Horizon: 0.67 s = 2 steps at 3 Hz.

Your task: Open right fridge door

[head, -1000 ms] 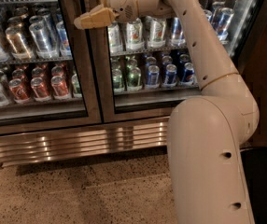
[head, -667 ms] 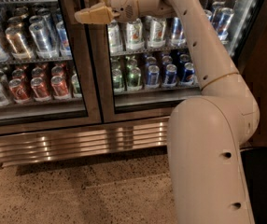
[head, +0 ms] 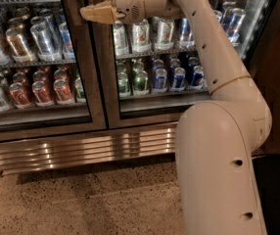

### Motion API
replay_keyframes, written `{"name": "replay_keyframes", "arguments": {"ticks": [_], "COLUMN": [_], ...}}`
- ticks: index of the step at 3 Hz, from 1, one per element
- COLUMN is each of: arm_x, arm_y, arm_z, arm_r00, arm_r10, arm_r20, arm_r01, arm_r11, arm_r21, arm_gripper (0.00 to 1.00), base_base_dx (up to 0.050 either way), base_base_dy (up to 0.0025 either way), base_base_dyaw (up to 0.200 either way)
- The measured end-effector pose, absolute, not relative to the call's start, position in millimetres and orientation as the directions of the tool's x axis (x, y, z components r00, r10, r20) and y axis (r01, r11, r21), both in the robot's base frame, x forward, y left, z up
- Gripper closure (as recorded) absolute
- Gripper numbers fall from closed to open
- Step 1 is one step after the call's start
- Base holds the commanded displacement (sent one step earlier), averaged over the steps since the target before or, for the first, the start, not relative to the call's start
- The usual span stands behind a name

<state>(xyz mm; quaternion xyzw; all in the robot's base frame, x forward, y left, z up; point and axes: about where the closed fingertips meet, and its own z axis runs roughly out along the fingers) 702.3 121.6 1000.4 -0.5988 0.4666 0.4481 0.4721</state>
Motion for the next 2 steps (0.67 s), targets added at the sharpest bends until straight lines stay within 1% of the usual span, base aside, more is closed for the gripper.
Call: {"name": "replay_keyframes", "arguments": {"ticks": [1,2], "arm_x": [702.3,702.3], "arm_y": [121.6,121.7], "arm_z": [1000.4,1000.4], "arm_r00": [0.163,0.163], "arm_r10": [-0.136,-0.136], "arm_r20": [-0.977,-0.977], "arm_r01": [-0.982,-0.982], "arm_r11": [-0.119,-0.119], "arm_r21": [-0.147,-0.147], "arm_gripper": [1.00,0.86], "base_base_dx": [0.000,0.000], "base_base_dy": [0.00000,0.00000], "base_base_dyaw": [0.000,0.000]}}
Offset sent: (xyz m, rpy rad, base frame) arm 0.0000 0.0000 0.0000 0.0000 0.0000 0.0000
